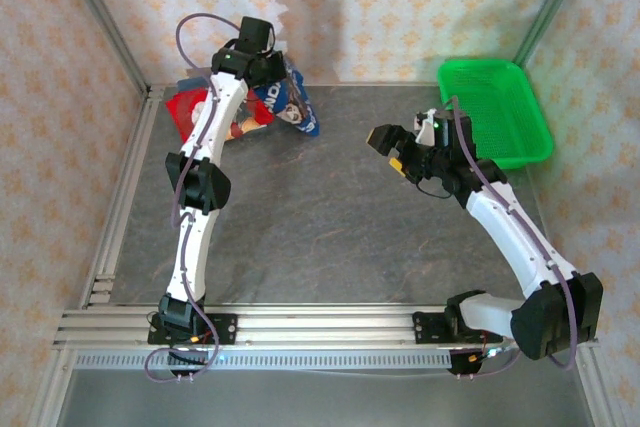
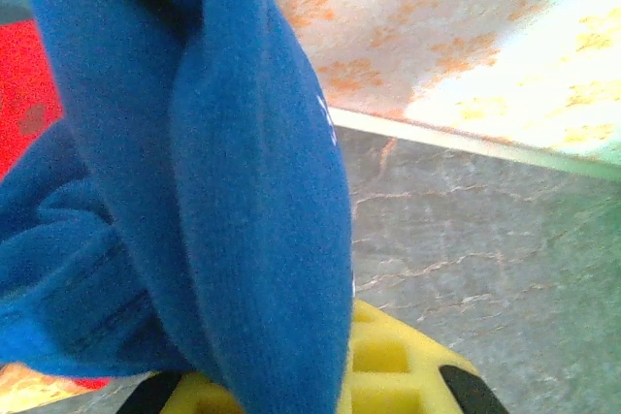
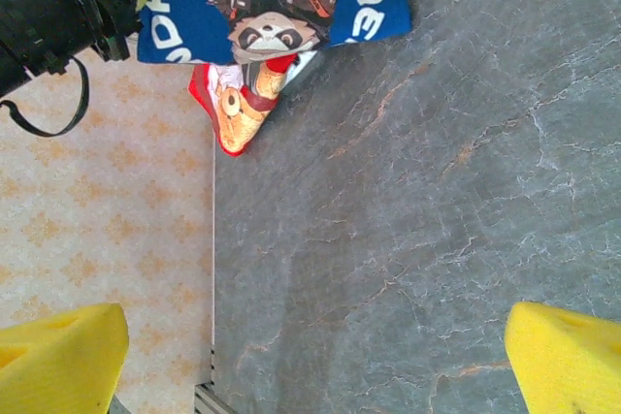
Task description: Fold and stack the t-shirts
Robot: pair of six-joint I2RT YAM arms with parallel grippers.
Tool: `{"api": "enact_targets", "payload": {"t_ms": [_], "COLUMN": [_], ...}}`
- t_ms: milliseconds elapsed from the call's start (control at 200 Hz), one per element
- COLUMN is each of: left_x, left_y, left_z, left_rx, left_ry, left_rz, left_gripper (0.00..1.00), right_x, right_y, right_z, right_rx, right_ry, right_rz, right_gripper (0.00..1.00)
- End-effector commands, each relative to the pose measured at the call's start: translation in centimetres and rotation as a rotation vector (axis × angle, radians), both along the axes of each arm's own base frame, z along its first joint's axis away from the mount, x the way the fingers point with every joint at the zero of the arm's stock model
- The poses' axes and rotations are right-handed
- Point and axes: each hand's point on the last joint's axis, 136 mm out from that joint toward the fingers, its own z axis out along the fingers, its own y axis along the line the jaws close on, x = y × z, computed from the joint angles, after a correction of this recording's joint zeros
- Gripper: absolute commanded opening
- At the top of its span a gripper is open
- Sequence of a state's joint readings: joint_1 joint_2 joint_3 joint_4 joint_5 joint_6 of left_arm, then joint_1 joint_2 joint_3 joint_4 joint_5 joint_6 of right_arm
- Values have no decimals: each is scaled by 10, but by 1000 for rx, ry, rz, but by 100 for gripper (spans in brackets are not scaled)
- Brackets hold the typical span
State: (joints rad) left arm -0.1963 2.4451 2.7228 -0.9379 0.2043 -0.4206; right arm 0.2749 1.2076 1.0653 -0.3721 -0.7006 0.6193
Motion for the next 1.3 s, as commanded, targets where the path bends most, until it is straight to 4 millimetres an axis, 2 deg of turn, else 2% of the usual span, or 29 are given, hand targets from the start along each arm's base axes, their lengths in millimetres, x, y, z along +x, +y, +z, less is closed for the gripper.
{"api": "enact_targets", "payload": {"t_ms": [0, 175, 420, 826, 1081, 1291], "left_x": [11, 18, 13, 9, 13, 11], "left_y": [4, 19, 57, 101, 103, 82], "left_z": [74, 100, 117, 119, 137, 147], "left_rx": [-76, -123, -88, -52, -79, -73], "left_ry": [-207, -284, -307, -299, -364, -398], "left_rz": [26, 54, 92, 109, 95, 34], "left_gripper": [0, 0, 0, 0, 0, 0], "right_x": [2, 4, 6, 15, 21, 21], "right_y": [-1, 0, 1, 5, 7, 8], "right_z": [6, 3, 1, -6, -6, -8], "right_rx": [15, 34, 41, 66, 83, 85], "right_ry": [-31, -21, -16, 10, 15, 18], "right_rz": [0, 0, 2, -5, -9, -8], "right_gripper": [99, 99, 99, 99, 99, 99]}}
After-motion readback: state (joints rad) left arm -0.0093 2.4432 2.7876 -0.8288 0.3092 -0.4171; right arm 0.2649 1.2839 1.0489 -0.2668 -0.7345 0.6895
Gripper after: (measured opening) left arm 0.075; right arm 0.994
